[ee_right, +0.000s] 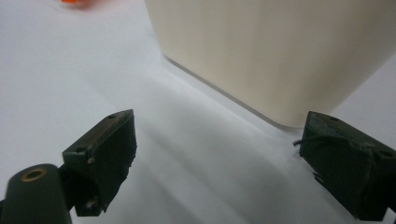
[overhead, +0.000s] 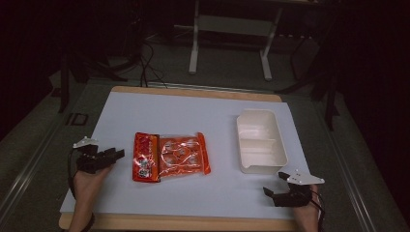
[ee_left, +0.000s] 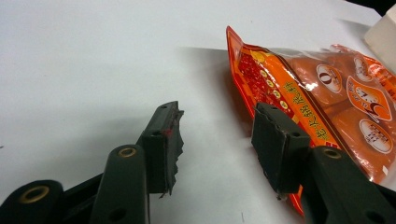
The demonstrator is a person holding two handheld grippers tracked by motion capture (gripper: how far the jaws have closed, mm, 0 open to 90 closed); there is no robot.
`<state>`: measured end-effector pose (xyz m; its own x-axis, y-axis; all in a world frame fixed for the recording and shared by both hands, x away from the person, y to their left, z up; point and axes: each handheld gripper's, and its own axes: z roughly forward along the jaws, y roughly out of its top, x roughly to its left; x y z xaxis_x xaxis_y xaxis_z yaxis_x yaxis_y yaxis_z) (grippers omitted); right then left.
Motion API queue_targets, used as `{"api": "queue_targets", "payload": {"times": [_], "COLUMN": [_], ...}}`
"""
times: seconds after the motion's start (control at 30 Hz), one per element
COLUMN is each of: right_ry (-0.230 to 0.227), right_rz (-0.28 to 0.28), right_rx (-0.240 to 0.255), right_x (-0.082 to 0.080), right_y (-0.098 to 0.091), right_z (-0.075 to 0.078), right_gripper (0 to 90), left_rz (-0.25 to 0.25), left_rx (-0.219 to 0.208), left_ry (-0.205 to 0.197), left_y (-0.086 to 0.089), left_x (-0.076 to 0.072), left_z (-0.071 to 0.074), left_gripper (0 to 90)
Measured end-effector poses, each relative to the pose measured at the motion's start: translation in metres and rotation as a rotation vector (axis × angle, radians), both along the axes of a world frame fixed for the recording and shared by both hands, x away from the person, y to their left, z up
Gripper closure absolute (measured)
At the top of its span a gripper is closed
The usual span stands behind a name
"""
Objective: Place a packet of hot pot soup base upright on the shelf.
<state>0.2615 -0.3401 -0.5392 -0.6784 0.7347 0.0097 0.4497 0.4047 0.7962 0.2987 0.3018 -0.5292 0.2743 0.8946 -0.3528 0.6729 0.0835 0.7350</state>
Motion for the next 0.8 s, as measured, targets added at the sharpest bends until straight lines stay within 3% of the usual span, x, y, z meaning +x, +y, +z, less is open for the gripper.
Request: {"api": "queue_targets", "payload": {"times": [0.27, 0.5, 0.8], "right_ry": [0.021, 0.016, 0.02], "right_rz": [0.024, 0.026, 0.033], "right_rx": [0.009, 0.008, 0.001], "right_x": [0.002, 0.002, 0.001], "right_y": [-0.001, -0.001, 0.0], "right_z": [-0.001, -0.001, -0.001], "right_gripper": [10.5, 10.5, 10.5], "left_rz": [-0.023, -0.04, -0.078], "left_rx": [0.01, -0.018, -0.021], "left_ry": [0.007, 0.009, 0.025], "left_y": [-0.006, -0.009, -0.019], "left_x": [0.001, 0.001, 0.004], "left_z": [0.001, 0.003, 0.001], "left_gripper": [51.6, 51.0, 49.8]}}
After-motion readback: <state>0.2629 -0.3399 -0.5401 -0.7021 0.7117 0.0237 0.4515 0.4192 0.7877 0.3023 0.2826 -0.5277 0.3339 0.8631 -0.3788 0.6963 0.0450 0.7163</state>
